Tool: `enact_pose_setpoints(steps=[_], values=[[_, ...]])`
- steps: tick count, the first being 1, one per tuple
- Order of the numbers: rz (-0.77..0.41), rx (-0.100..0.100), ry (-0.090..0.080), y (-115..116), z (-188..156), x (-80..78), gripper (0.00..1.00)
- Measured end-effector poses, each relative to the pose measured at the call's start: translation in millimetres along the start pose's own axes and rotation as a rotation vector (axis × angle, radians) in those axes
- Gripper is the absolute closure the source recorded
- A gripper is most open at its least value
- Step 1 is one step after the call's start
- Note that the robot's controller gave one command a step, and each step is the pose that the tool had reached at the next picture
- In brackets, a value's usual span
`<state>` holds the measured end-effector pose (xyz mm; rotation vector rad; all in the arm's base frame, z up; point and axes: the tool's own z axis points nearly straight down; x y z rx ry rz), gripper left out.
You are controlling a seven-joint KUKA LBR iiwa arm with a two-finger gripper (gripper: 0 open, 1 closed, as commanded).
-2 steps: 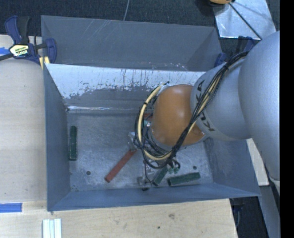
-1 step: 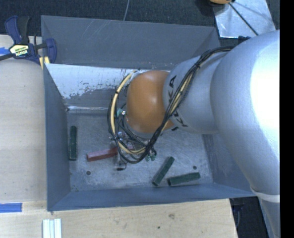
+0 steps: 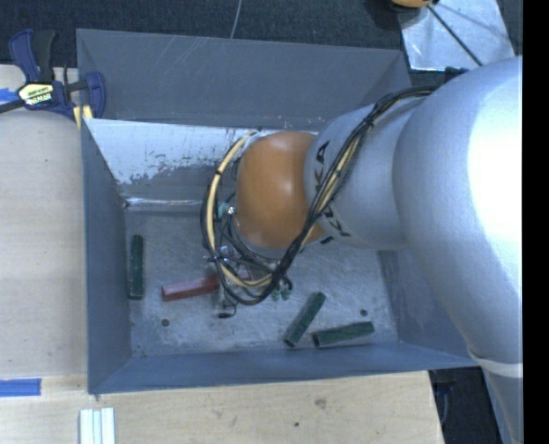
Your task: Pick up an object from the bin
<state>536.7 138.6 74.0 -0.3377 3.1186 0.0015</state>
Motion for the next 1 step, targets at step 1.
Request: enact_pose_setpoints(steps=[1], values=[[0.017,0.000,0.002,18.9,-129.2,-9.8,1.00]])
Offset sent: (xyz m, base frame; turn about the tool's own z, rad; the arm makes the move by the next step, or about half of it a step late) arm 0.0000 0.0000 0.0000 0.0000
